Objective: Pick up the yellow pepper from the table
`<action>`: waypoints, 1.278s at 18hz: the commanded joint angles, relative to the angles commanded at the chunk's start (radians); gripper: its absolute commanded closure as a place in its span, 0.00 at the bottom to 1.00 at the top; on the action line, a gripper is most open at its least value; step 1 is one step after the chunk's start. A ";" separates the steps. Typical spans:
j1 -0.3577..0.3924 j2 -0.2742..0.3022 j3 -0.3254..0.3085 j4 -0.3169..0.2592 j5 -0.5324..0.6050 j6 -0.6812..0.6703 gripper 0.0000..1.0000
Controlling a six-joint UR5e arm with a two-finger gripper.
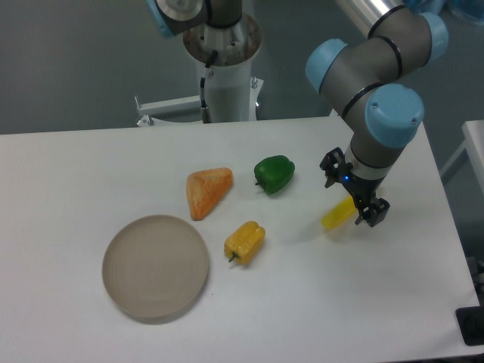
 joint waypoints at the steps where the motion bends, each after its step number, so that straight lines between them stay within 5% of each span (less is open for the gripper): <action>1: 0.000 0.000 0.000 0.002 0.000 0.000 0.00; 11: -0.021 0.000 0.000 -0.006 -0.015 -0.026 0.00; 17: -0.112 -0.012 -0.003 0.008 -0.057 -0.262 0.00; 23: -0.161 -0.005 -0.084 0.056 -0.084 -0.408 0.00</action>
